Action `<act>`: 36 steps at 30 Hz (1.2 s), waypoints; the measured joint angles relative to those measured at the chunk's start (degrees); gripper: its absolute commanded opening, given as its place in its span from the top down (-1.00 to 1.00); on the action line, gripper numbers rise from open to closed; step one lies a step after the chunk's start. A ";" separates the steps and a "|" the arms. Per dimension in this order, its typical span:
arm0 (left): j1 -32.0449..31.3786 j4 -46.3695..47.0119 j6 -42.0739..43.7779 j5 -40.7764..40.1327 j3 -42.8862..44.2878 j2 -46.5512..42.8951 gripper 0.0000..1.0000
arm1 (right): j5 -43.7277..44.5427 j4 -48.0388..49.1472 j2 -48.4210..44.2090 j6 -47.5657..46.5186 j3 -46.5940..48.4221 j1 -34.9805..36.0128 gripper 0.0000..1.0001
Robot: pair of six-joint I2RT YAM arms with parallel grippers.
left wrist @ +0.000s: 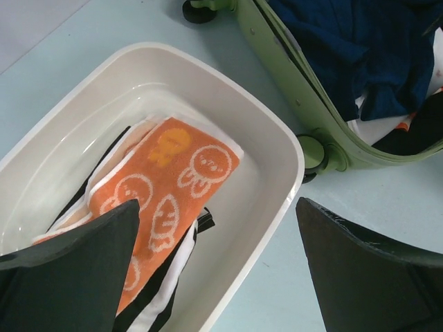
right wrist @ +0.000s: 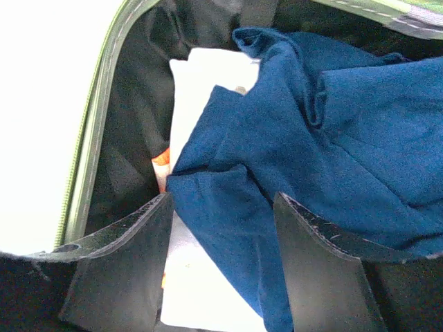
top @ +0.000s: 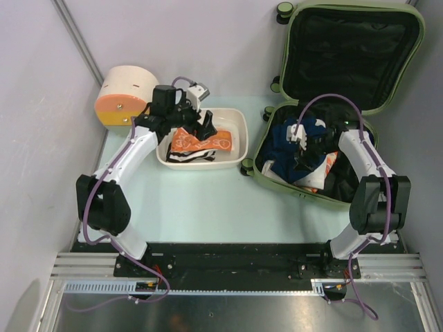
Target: Open, take out, and arrange the luggage
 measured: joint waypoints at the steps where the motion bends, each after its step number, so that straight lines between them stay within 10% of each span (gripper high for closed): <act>1: 0.17 -0.04 -0.04 -0.02 0.00 0.02 -0.97 | 0.44 0.09 0.28 -1.14 -0.28 0.52 -0.26; 9: 0.57 -0.07 -0.50 0.46 0.52 0.52 -0.95 | 5.49 1.27 0.87 -8.63 -5.18 3.04 1.00; 36: -22.82 6.84 7.02 4.20 14.60 15.56 -1.00 | -5.81 22.93 -14.67 21.00 -8.35 -13.66 1.00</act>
